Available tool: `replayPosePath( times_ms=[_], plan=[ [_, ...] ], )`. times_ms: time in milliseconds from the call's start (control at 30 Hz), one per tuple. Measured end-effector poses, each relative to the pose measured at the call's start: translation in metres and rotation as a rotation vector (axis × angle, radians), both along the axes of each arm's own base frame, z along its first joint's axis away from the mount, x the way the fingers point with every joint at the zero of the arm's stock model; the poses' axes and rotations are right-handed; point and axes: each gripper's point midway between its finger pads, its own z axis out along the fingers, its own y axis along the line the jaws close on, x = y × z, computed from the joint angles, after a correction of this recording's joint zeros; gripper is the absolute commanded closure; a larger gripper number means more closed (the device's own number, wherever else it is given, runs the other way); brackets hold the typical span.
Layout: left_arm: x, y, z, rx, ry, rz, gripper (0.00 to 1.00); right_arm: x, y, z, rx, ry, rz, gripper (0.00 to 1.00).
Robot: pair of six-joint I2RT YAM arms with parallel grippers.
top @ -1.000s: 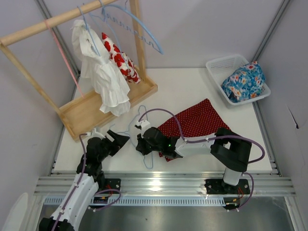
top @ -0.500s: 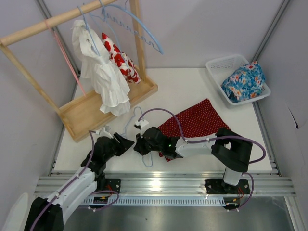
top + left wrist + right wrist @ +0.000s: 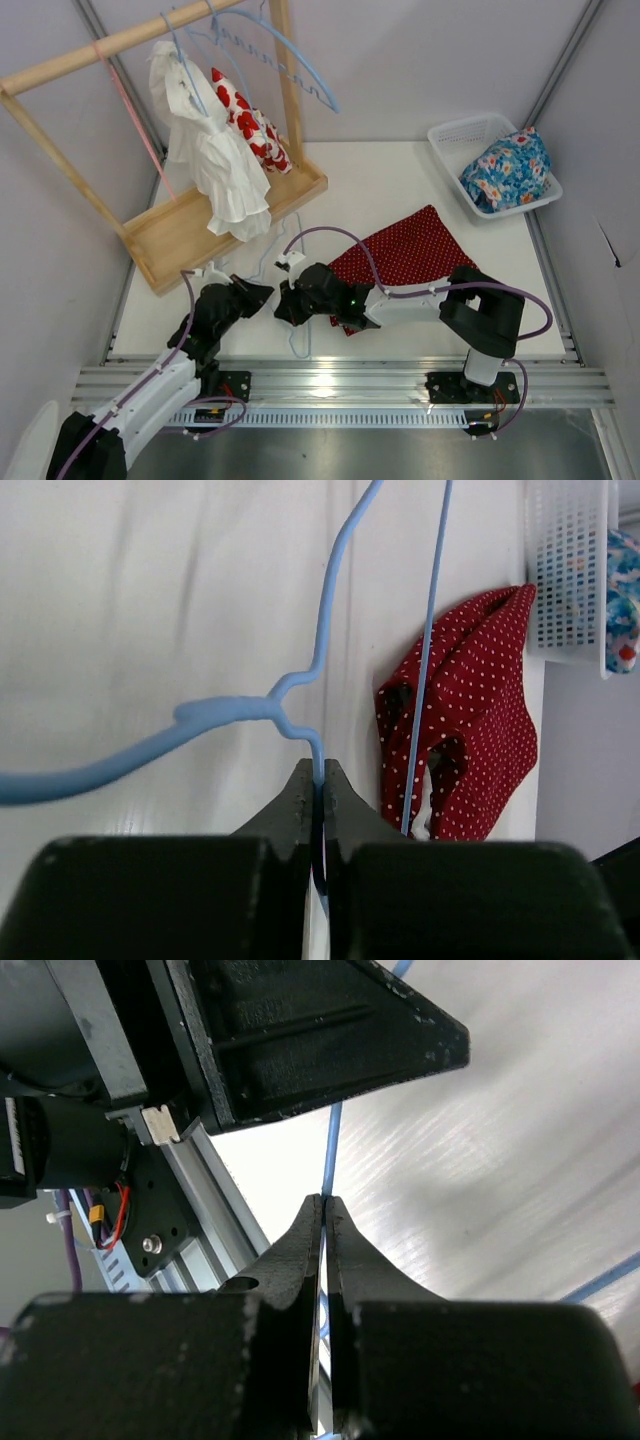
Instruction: Place the skirt on the hanger
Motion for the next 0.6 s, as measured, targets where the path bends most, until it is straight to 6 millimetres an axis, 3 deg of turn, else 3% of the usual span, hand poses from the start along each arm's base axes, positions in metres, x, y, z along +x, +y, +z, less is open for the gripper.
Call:
replayPosePath(
  times_ms=[67, 200, 267, 367, 467, 600],
  plan=[
    [0.001, -0.002, 0.005, -0.001, -0.013, -0.007, 1.00, 0.001, 0.000, 0.001, 0.003, 0.002, 0.003, 0.99],
    [0.005, -0.001, 0.015, 0.060, -0.028, -0.024, 1.00, 0.008, 0.000, 0.005, 0.011, 0.020, -0.003, 0.67],
    [0.008, 0.002, 0.024, 0.114, -0.041, -0.034, 1.00, 0.013, -0.004, 0.007, 0.010, 0.027, -0.014, 0.56],
    [0.009, 0.003, 0.039, 0.182, -0.069, -0.063, 1.00, 0.023, -0.020, 0.019, -0.010, 0.022, -0.039, 0.50],
    [0.003, 0.000, 0.048, 0.249, -0.072, -0.104, 1.00, 0.030, -0.036, 0.052, 0.013, -0.011, -0.073, 0.49],
    [-0.013, -0.008, 0.042, 0.327, -0.036, -0.165, 1.00, 0.036, -0.061, 0.094, 0.048, -0.049, -0.127, 0.49]
  ],
)
